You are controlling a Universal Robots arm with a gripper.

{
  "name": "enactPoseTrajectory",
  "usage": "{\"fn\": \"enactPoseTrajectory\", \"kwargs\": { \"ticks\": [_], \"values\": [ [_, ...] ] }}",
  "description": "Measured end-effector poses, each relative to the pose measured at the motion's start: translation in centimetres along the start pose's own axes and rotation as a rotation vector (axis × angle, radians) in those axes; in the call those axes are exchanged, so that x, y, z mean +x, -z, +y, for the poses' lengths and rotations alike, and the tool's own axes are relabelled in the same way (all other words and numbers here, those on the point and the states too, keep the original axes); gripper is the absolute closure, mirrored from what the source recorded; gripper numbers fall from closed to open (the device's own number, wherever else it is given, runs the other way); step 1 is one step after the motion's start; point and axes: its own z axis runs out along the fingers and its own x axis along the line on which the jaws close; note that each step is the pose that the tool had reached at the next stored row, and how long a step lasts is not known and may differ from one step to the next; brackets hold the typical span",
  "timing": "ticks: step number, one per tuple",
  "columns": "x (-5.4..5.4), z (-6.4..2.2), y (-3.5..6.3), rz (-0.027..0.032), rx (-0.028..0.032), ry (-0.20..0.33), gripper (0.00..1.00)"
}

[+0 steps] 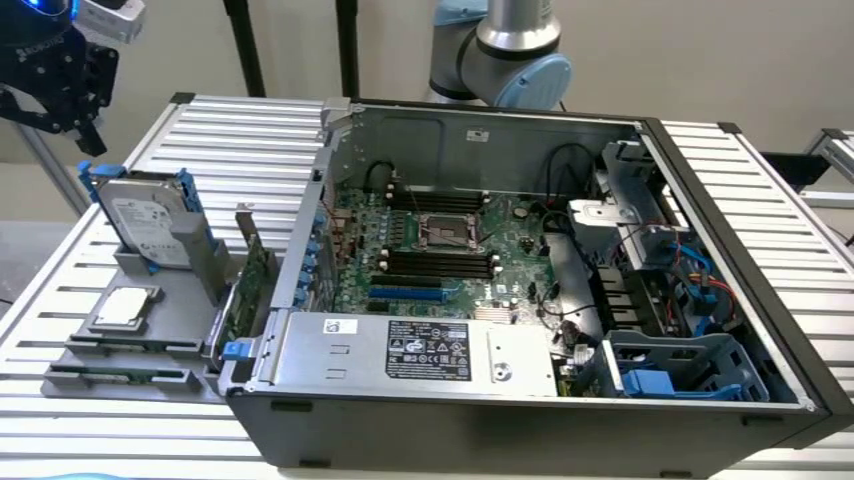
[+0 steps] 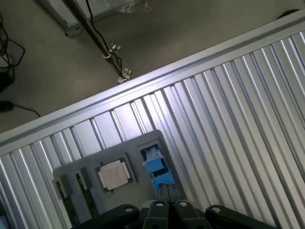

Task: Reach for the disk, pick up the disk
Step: 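Reach for the disk, then pick up the disk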

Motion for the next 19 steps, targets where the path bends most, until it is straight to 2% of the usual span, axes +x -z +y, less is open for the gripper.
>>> {"fn": "enactPoseTrajectory", "kwargs": {
  "ticks": [19],
  "values": [
    [0.00, 0.00, 0.00, 0.0023, 0.0069, 0.347, 0.89]
  ]
}}
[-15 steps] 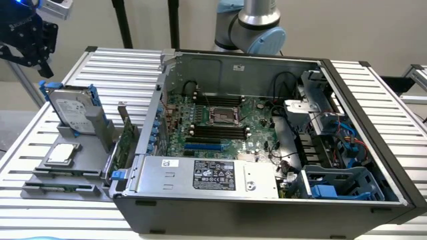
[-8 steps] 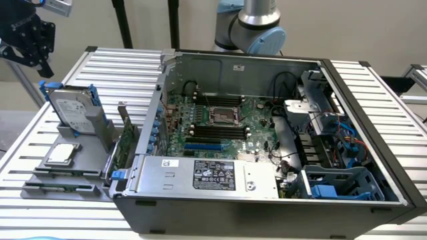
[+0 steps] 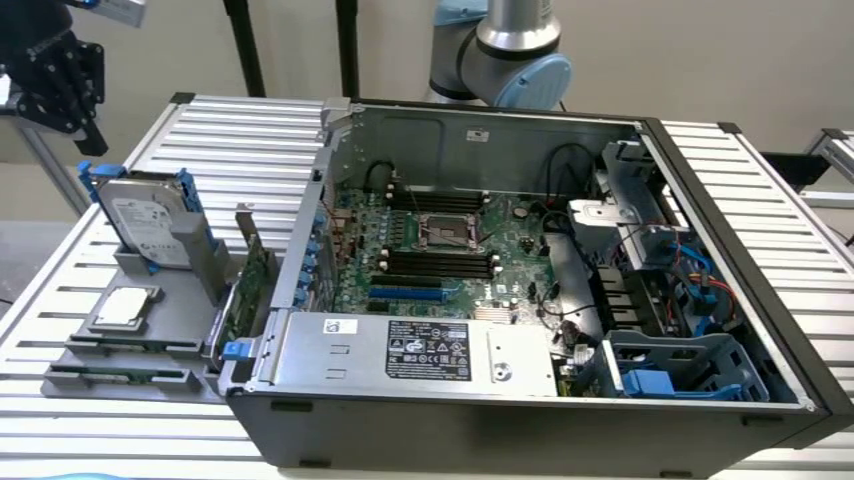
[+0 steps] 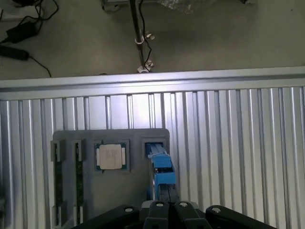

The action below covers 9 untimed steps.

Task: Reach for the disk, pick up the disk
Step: 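Pick up the disk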

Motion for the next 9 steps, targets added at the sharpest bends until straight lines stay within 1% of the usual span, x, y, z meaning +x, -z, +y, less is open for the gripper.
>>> {"fn": "enactPoseTrajectory", "kwargs": {
  "ticks": [3, 9],
  "values": [
    [0.00, -0.01, -0.01, 0.0001, 0.0011, 0.031, 0.89],
    [0.00, -0.03, 0.00, 0.0000, 0.0010, 0.032, 0.88]
  ]
}}
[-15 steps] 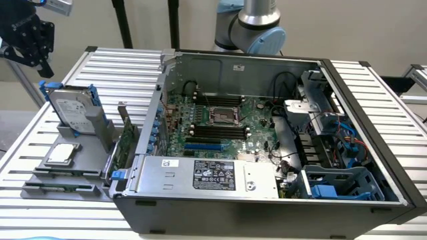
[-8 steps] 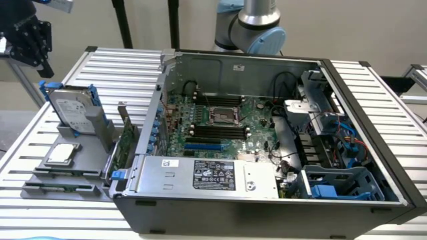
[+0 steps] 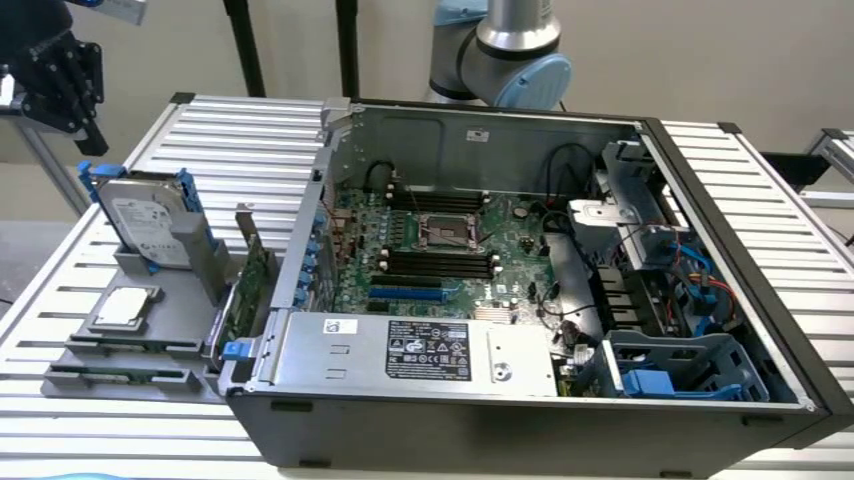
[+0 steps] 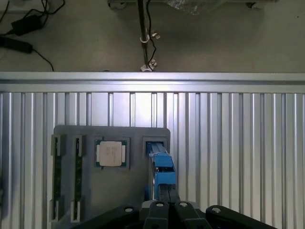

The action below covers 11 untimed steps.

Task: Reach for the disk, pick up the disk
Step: 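Pick up the disk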

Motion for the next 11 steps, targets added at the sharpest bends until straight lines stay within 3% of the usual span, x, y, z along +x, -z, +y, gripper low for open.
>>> {"fn": "enactPoseTrajectory", "kwargs": {
  "ticks": [1, 7, 10, 11],
  "values": [
    [0.00, -0.01, 0.00, 0.0000, 0.0000, 0.000, 0.88],
    [0.00, -0.09, -0.08, 0.0000, 0.0000, 0.000, 0.58],
    [0.00, -0.12, -0.32, 0.0000, 0.0001, 0.000, 0.53],
    [0.01, -0.12, -0.48, 0.0001, -0.0001, 0.000, 0.46]
  ]
}}
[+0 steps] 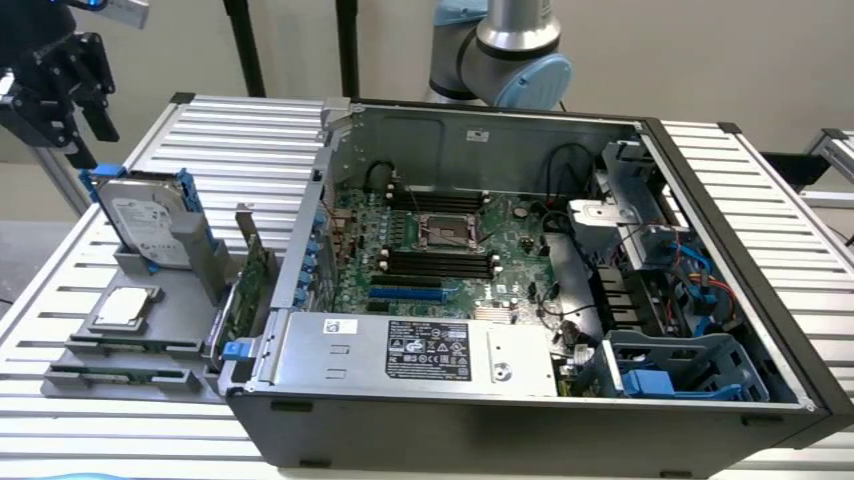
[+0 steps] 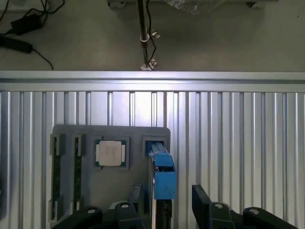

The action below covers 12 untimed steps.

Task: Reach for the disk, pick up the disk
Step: 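Pick up the disk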

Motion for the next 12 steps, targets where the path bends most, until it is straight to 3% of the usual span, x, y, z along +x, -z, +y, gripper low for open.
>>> {"fn": "enactPoseTrajectory", "kwargs": {
  "ticks": [12],
  "values": [
    [0.0, -0.02, -2.18, 0.0000, 0.0000, 0.000, 0.46]
  ]
}}
